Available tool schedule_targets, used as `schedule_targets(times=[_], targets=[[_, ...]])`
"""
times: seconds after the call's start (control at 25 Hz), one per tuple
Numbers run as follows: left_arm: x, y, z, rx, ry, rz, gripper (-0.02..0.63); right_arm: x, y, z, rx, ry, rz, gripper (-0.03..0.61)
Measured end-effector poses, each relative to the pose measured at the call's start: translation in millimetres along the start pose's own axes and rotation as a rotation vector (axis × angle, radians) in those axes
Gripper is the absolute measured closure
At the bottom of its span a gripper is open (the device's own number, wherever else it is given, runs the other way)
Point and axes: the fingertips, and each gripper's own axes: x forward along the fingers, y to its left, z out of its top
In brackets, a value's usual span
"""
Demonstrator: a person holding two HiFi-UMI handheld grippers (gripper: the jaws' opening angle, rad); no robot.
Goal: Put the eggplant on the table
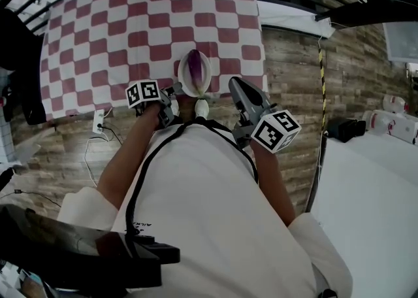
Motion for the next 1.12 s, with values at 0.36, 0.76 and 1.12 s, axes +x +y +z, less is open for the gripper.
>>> schedule_targets(times=[0.36,0.76,1.12], targets=[[-32,-1,6,0.034,-0.07,0.011,0.469,15,6,4,-0.027,0.016,0.064,0.571],[-72,-33,31,0.117,-0.186,-0.011,0.497,27,14,9,-0.053,0.036,0.127,0.571],[-105,-88,44,0.348,-0.272,0.008,0.534,30,15,13,-0.077,0.048,0.148,0.571]])
